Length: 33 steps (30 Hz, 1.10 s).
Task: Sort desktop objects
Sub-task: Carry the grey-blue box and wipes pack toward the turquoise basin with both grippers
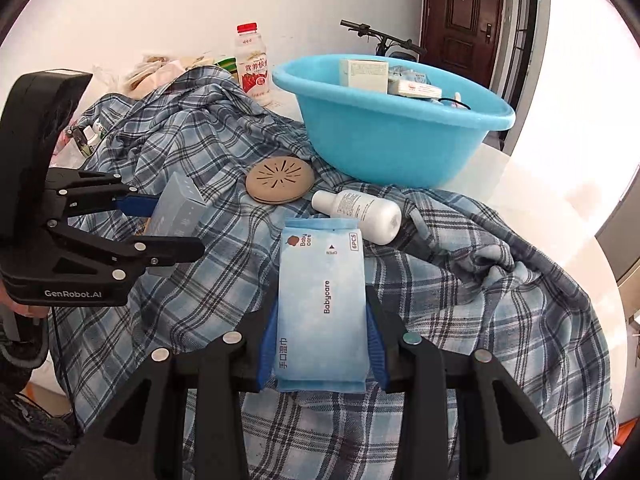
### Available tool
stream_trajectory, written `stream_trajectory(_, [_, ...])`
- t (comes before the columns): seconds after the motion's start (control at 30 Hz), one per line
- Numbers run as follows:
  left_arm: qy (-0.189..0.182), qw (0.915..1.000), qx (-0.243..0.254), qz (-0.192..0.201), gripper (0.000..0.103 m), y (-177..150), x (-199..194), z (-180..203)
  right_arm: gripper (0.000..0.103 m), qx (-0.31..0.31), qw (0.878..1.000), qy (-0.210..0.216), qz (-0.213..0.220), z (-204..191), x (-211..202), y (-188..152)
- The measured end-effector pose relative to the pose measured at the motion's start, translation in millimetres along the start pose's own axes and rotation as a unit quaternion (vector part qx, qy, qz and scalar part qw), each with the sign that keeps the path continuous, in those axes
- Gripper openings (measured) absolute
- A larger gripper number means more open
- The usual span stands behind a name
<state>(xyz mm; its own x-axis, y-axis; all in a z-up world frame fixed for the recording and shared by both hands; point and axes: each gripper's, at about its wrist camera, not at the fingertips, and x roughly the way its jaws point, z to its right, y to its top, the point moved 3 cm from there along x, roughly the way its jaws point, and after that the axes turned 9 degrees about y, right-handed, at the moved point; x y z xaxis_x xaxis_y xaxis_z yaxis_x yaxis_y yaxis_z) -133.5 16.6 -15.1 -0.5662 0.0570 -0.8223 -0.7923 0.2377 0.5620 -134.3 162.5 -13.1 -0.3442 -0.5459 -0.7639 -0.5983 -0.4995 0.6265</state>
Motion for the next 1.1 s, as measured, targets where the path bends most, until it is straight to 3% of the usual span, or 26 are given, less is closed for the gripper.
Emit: stream_trajectory(1.1, [0.014, 0.9998, -0.007, 0.011, 0.049, 14.4, -12.5, -6.8, 0.037, -0.018, 0.999, -0.005, 0.028, 0.7, -17.9, 19.2])
